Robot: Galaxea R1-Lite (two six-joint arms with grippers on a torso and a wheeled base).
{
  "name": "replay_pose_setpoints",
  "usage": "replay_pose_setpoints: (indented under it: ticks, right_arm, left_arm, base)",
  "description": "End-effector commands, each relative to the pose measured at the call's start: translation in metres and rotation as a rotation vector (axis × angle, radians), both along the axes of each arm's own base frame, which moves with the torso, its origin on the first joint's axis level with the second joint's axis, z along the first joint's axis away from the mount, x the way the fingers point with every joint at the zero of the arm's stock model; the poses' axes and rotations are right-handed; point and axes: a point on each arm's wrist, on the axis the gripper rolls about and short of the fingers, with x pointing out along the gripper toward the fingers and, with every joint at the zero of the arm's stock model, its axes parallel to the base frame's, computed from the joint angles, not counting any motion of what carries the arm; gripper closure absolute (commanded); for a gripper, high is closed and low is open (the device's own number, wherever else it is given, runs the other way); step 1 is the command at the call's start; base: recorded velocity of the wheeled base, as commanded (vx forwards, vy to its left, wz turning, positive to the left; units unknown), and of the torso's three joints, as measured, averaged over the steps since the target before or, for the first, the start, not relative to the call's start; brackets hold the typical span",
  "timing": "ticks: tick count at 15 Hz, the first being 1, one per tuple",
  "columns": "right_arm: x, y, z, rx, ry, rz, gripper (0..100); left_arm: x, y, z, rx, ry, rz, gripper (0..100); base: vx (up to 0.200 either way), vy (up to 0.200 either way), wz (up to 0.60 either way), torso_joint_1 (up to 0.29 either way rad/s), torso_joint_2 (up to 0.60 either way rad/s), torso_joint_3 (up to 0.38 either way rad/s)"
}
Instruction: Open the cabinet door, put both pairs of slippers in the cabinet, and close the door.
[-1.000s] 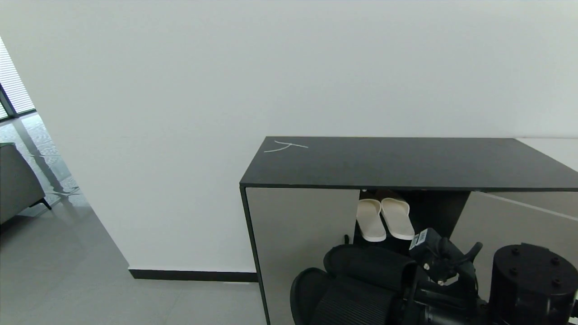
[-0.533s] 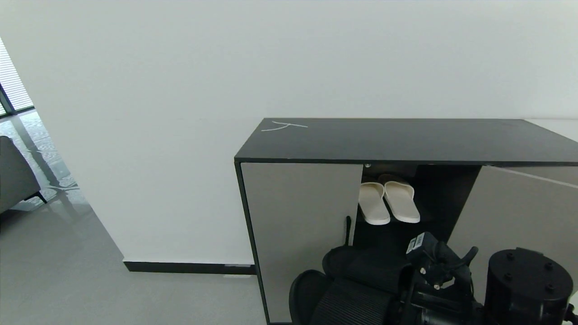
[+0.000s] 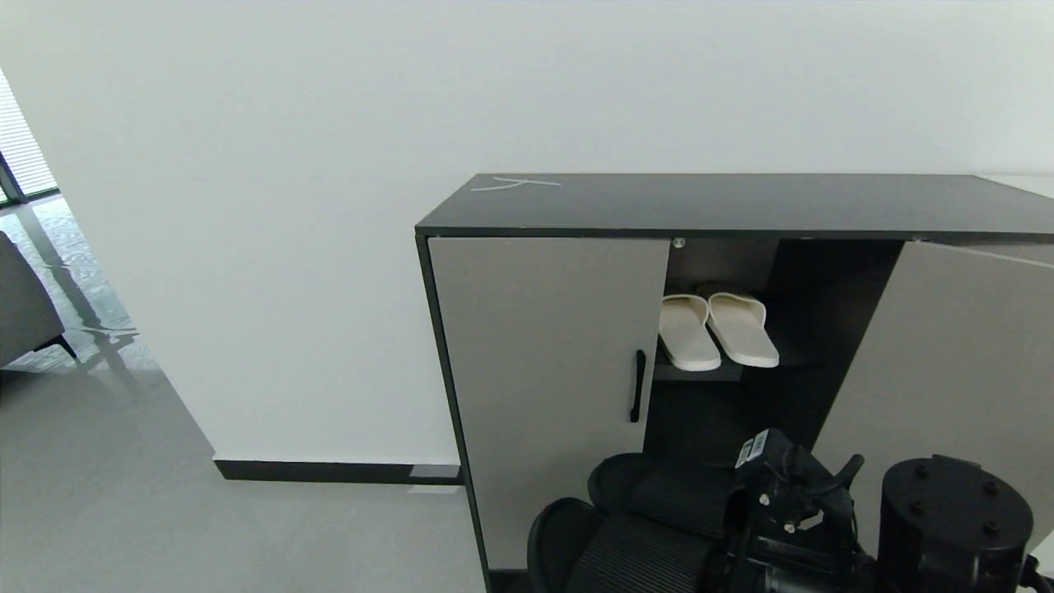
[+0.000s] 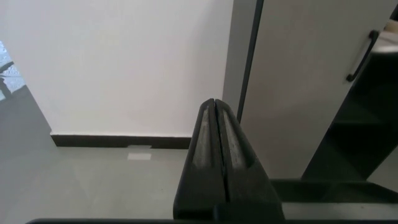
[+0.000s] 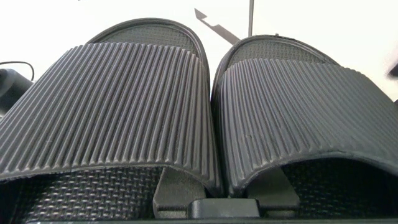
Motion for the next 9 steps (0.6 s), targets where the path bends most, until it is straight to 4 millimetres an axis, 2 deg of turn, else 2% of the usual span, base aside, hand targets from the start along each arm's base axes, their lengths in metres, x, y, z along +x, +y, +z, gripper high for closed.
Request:
replay_pose_setpoints:
  ticks: [1, 6, 9]
  right_arm:
    - [0.001, 0.0011, -0.0038, -0.012, 0.011, 0.0, 100]
    - [-0.0041, -0.0048, -0.0118, -0.037, 0.034, -0.002, 100]
    - [-0.0058, -0.0068, -0.0137, -0.043, 0.04, -0.004, 100]
  left_arm:
    - [0.0001, 0.0, 0.0, 0.0, 0.002, 0.0, 100]
    - [0.0001, 0.0, 0.0, 0.0, 0.002, 0.0, 100]
    - [0.0001, 0.0, 0.0, 0.0, 0.002, 0.0, 100]
  base:
    - [0.0, 0.0, 0.0, -0.168, 0.48, 0.29]
    - [0.0, 0.0, 0.0, -0.153, 0.46, 0.305]
    - [0.0, 0.0, 0.0, -0.09, 0.36, 0.263]
